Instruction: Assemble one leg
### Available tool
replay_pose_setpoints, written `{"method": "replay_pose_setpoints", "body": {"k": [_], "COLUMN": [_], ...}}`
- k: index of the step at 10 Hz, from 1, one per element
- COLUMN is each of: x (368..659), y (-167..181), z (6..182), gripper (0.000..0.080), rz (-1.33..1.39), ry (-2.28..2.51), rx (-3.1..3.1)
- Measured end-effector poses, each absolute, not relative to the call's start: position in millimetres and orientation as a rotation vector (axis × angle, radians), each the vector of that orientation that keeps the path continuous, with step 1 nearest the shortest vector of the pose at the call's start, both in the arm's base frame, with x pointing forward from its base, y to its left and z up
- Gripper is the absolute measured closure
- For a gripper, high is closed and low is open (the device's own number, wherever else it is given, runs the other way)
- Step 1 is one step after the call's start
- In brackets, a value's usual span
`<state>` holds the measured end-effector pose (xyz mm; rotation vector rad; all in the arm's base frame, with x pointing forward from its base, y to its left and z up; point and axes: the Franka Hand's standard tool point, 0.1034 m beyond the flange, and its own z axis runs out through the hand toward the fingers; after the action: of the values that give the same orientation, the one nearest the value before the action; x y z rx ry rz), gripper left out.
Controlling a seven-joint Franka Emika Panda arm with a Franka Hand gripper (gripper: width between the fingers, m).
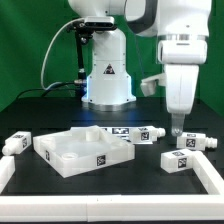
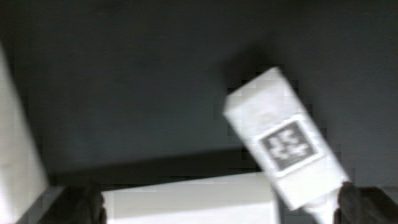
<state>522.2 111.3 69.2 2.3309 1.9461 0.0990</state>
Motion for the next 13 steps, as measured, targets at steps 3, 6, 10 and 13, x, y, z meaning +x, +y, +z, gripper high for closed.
{"method": "replay_pose_setpoints", "body": {"k": [3,6,10,13], "x": [508,504,502,501], "y": [128,126,113,114], "z": [47.3,42.6,9.7,7.7], "gripper": [0.0150,0.0150,0.0150,0.0245], "rz": [0.052,0.038,-0.014,-0.005], "ry": [2.056,2.049,2.045,2.047], "rx": [2.269,2.284,2.327,2.327]}}
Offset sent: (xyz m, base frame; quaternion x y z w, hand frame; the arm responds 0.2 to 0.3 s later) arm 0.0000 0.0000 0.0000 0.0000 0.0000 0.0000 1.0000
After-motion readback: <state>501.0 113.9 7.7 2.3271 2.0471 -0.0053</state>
